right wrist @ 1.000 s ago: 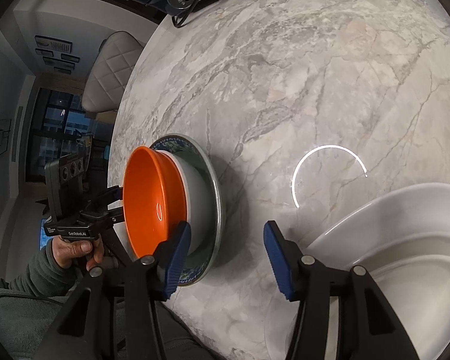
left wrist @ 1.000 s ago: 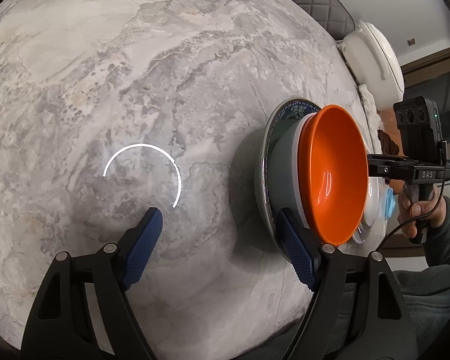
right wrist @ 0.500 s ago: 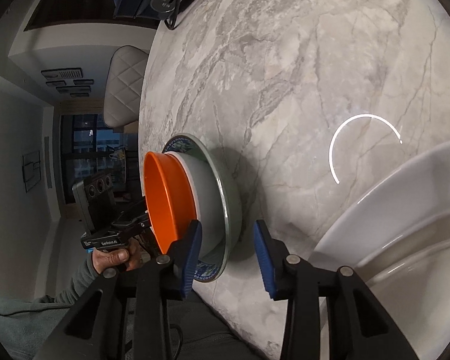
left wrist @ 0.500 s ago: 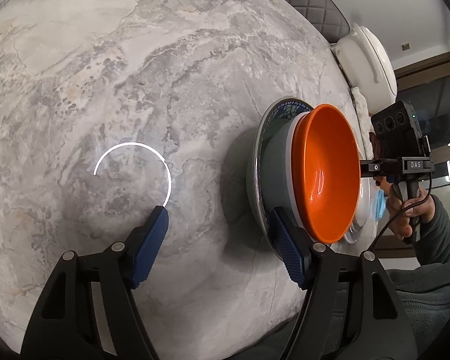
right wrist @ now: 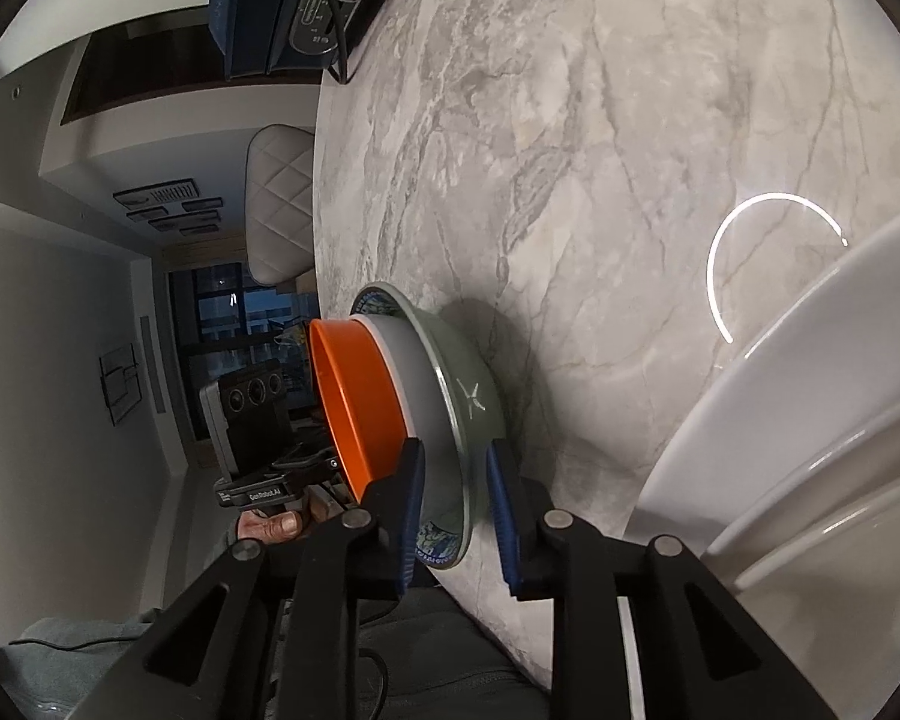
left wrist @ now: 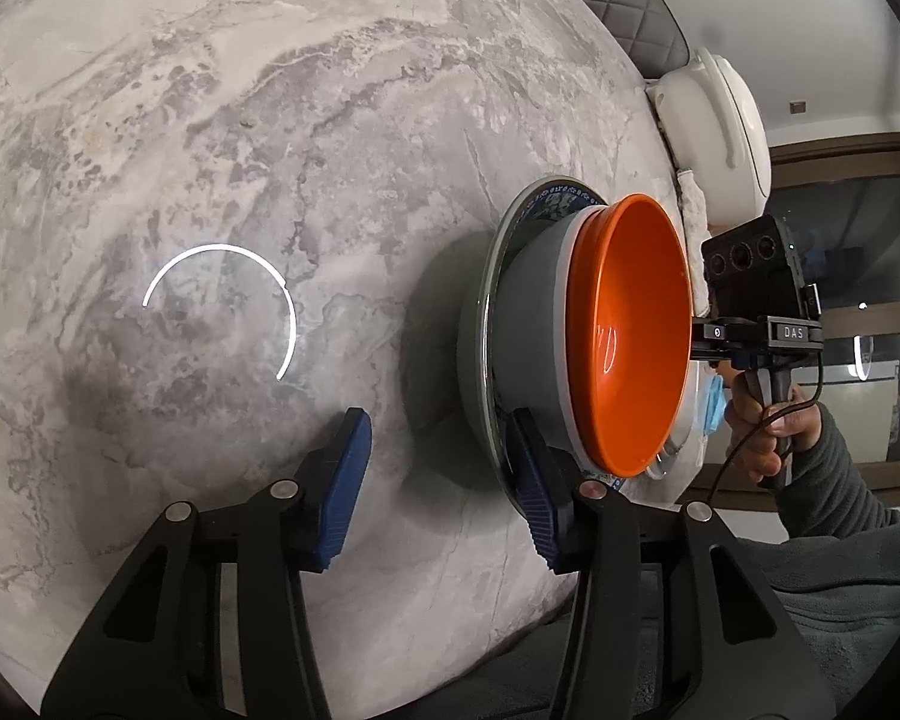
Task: Organize plates and bowls
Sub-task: 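Lift the nested bowls and carry them toward the white plate stack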
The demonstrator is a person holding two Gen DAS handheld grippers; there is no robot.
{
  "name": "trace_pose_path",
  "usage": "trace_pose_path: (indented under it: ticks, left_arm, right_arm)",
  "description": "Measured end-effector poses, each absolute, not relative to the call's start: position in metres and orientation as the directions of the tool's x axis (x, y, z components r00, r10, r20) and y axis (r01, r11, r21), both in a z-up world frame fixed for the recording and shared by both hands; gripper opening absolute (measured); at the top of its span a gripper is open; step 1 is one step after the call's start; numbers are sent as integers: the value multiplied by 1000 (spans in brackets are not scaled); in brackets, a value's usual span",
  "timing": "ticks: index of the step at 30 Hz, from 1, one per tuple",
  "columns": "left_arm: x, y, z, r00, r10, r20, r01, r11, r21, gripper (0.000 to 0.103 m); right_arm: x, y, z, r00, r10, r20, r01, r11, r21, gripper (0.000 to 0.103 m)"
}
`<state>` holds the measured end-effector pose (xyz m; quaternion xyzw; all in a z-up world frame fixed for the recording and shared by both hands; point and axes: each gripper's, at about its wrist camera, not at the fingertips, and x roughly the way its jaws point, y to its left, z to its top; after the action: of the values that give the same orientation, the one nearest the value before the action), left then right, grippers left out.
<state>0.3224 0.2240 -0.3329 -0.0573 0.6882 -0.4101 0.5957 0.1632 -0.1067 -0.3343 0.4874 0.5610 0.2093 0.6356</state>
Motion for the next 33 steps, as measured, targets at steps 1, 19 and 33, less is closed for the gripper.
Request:
trace_pose_path:
  ticks: [1,19,33]
  left_arm:
    - [322,224,-332,-279,-576,-768,407,654,-638,37]
    - [316,216,-328,-284,-599,-748,404,633,-660,14]
    - [313,217,-323,-236,-577,-782,442,652,-616,12]
  right_arm:
    - [165,-105,-332,274,812,-515,271,449,851,25]
    - [172,-91,-334,253,792,-556,249,502,828,12]
    - [180,-84,-329,255,749,-611,207,575,791,12]
